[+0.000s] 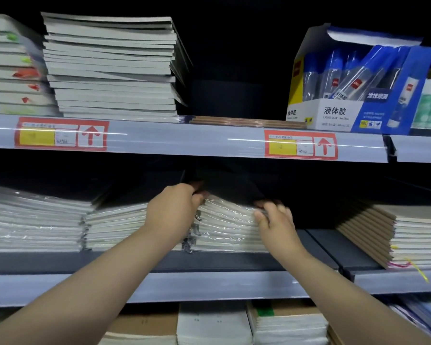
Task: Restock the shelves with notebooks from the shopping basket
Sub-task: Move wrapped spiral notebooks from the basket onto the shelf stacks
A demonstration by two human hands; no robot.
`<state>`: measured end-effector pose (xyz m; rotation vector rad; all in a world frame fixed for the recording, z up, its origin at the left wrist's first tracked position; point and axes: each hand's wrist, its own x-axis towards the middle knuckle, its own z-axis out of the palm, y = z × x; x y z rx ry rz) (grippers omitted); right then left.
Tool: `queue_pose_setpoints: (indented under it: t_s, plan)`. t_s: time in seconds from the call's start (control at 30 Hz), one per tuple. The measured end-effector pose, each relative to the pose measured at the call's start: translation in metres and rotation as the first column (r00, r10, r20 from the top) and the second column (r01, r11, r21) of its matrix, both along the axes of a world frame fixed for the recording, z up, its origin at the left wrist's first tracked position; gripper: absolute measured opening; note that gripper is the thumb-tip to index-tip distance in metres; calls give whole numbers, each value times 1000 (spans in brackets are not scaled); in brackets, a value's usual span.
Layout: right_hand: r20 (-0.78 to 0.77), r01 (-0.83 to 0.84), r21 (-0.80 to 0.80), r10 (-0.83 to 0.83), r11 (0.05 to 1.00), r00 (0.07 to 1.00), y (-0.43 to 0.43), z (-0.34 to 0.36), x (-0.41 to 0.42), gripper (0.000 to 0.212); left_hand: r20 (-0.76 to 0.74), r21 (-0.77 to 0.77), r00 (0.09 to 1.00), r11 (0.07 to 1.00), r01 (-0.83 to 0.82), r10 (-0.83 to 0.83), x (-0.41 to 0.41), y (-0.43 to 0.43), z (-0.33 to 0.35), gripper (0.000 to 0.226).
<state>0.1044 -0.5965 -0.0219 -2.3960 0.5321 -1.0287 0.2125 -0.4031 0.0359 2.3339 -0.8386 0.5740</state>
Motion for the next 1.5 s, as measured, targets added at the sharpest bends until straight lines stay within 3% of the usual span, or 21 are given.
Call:
queue_pose_setpoints:
  t_s: [0.2, 0.43, 0.5, 0.77, 0.87, 0.97, 1.07, 1.13, 1.23, 1.4, 1.5]
  plan:
    - [-67, -6, 121, 14, 993, 998, 1, 4, -3, 23, 146, 137, 989, 989, -55, 34, 2, 6, -11, 51]
    - [-56, 96, 506, -78, 857, 995, -1, 10, -14, 100, 71, 71, 997, 997, 35, -40, -5, 8, -11, 34]
    - [-25, 48, 545, -41, 837, 999, -3, 10, -14, 106, 59, 79, 997, 996, 37, -42, -5, 10, -11, 31]
    - [34, -44, 598, 29, 801, 999, -13, 19, -13, 98, 99, 180, 995, 983, -37, 20, -5, 14, -23, 12]
    - [27, -67, 634, 65, 771, 998, -15, 22, -15, 102, 8, 83, 1000, 996, -13, 13, -4, 15, -21, 25]
    - [56, -107, 708, 96, 698, 994, -15, 21, -18, 106, -84, -16, 992, 995, 96, -97, -6, 18, -20, 31]
    - [151, -153, 818, 49, 554, 987, -14, 17, -15, 82, -110, -173, 980, 974, 146, -167, -15, 22, -36, 20]
    - [229, -197, 865, -12, 462, 973, -12, 16, -15, 60, -135, -336, 969, 929, 153, -208, -22, 25, -51, 30]
    - [299, -258, 887, -51, 384, 953, -15, 13, -19, 70, -202, -527, 924, 832, 177, -324, -34, 27, -63, 46]
    - [291, -286, 898, 37, 335, 956, -15, 9, -27, 84, -317, -553, 836, 804, 220, -447, -50, 19, -73, 54]
    - [273, -288, 885, 94, 365, 957, -15, 9, -27, 84, -349, -527, 830, 823, 211, -436, -49, 17, -75, 54]
